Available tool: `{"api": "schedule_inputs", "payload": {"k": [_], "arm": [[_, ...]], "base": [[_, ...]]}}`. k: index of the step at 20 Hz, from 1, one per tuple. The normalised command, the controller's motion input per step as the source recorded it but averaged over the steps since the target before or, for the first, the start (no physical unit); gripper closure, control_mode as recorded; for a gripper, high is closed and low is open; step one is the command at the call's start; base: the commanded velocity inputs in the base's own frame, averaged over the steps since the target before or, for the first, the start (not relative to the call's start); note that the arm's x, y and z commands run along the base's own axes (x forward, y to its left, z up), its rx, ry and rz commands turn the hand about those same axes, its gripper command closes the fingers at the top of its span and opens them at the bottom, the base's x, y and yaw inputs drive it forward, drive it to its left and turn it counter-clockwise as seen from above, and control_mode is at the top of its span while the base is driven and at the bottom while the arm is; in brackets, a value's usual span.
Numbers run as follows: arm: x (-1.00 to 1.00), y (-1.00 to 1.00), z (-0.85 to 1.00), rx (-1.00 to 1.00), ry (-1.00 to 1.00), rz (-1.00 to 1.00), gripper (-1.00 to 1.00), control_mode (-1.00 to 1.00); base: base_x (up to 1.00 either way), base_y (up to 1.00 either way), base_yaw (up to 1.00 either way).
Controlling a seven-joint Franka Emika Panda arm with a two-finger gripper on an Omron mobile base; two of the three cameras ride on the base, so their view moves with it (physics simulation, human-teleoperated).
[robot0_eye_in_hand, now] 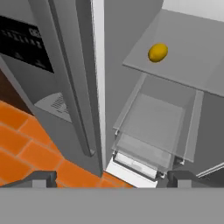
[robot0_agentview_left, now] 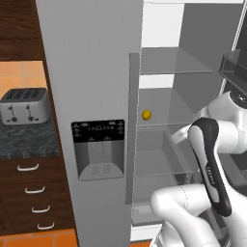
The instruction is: Place one lemon and one fish in each tupperware on the nearby counter, to pack two identical lunches.
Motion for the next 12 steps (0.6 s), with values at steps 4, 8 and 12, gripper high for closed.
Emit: {"api": "schedule_inputs", "payload": {"k": [4, 8, 12], "arm": [[0.58, -0.05, 0.0, 0.0, 0.0, 0.09, -1.0, -1.0], [0.54, 0.0, -0.09, 0.0, 0.0, 0.11, -1.0, -1.0], [0.5, 0.0, -0.31, -0.02, -0.07, 0.13, -1.0, -1.0]], "base": [[0.0, 0.0, 0.0], [0.0, 0.0, 0.0], [0.0, 0.0, 0.0]]}}
